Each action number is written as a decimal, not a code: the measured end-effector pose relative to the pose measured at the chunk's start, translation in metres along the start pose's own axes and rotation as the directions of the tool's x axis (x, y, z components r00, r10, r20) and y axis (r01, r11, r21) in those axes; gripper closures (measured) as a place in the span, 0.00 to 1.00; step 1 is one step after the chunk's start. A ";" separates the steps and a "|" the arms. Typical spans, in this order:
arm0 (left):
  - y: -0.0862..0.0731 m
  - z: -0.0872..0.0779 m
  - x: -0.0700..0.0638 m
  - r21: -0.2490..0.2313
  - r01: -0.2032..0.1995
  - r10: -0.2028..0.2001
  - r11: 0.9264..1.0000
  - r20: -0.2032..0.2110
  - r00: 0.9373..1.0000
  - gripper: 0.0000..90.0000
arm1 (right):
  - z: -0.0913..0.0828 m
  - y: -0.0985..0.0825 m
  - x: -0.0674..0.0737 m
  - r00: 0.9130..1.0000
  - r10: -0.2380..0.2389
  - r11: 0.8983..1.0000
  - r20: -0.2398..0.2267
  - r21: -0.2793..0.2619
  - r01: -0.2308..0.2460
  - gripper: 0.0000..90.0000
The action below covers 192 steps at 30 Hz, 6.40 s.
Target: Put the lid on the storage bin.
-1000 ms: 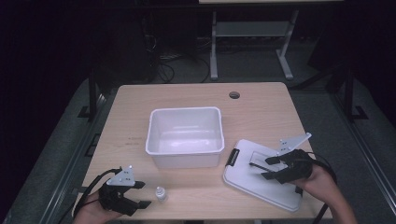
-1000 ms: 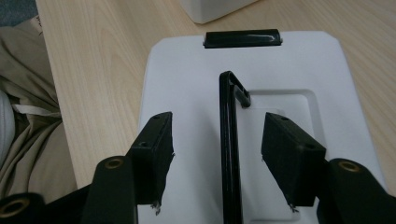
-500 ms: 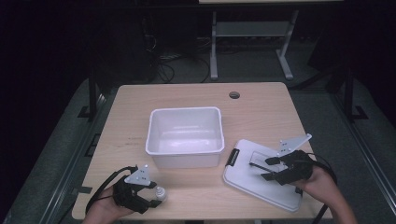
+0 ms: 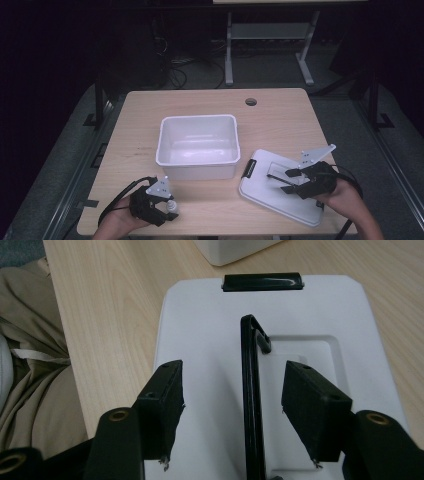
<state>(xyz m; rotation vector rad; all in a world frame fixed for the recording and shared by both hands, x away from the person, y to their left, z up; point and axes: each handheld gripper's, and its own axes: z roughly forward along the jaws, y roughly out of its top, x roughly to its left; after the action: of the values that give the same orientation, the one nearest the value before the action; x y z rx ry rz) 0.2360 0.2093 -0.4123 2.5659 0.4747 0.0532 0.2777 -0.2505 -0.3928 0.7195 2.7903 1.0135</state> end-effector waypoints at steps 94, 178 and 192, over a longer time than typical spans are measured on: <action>0.049 -0.111 0.034 0.064 -0.039 0.043 0.997 -0.071 0.997 0.66 | -0.010 0.001 0.000 1.000 0.008 1.000 0.004 -0.002 -0.008 0.44; 0.100 -0.078 0.102 0.073 0.054 -0.045 0.996 -0.118 0.992 0.66 | -0.016 0.003 -0.005 1.000 0.003 1.000 -0.012 -0.002 -0.003 0.44; 0.100 -0.064 0.105 0.088 0.053 -0.043 0.995 -0.113 0.993 0.66 | -0.016 0.002 -0.007 1.000 -0.002 1.000 -0.013 0.003 0.002 0.44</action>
<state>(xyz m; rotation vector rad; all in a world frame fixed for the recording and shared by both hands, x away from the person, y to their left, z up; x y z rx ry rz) 0.3581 0.1969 -0.3123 2.6489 0.5931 0.1620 0.2807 -0.2615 -0.3800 0.7132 2.8036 1.0182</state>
